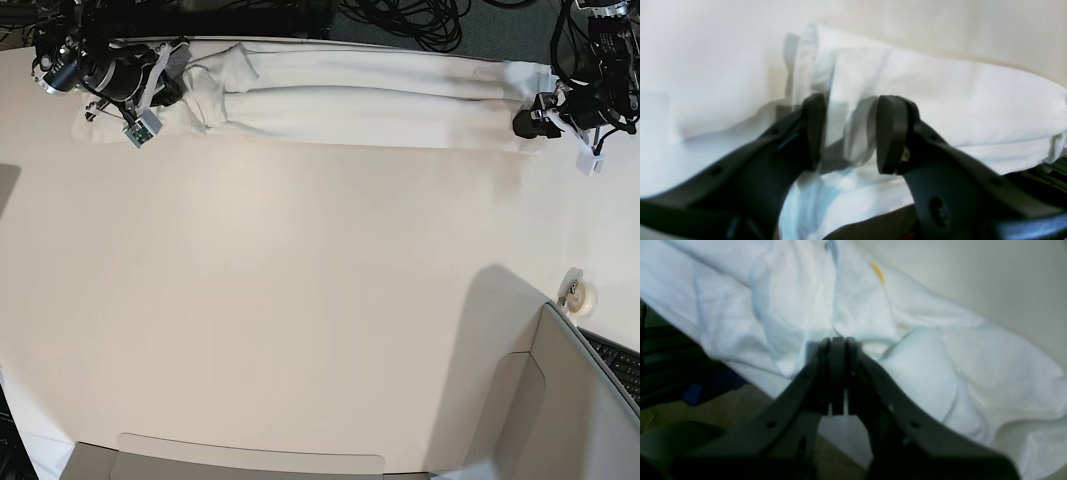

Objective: Layout the t-shirt on the table in an organized manner, then fold the t-shirt properly

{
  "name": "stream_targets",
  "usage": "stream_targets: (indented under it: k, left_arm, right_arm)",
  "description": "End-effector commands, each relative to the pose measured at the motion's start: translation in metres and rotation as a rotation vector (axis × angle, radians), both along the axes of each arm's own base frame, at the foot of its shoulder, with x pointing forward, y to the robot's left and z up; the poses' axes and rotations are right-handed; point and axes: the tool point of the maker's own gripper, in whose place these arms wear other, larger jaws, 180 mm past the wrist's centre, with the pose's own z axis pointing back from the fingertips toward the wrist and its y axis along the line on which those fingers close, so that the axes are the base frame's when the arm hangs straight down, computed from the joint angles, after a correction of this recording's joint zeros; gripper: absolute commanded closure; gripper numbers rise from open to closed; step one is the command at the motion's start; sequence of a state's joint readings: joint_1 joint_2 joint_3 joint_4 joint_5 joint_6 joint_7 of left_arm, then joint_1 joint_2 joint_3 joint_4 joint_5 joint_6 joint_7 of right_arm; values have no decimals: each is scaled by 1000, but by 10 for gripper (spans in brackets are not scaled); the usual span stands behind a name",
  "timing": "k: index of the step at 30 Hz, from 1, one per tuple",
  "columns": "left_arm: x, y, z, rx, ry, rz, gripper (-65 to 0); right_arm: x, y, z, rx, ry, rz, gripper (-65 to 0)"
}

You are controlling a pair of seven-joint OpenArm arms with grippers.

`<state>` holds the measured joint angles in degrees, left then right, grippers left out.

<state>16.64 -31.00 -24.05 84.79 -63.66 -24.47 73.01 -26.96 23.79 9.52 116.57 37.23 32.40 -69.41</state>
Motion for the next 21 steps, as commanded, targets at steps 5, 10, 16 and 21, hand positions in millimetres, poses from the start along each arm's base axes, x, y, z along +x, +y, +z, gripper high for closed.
stream_targets:
  k: [5, 10, 16, 21]
  left_arm:
    - [8, 4, 9, 12, -31, -7, -237]
    - [8, 4, 9, 12, -31, -7, -237]
    - [7, 4, 9, 12, -30, -7, -240]
    - [8, 6, 10, 14, -33, -3, -241]
  right_arm:
    - [-3, 1, 5, 0, -9, 24, 0]
    - [-7, 8, 2, 6, 8, 55, 0]
    - [-9, 7, 1, 4, 14, 55, -65]
    - [-8, 11, 1, 17, 11, 49, -217]
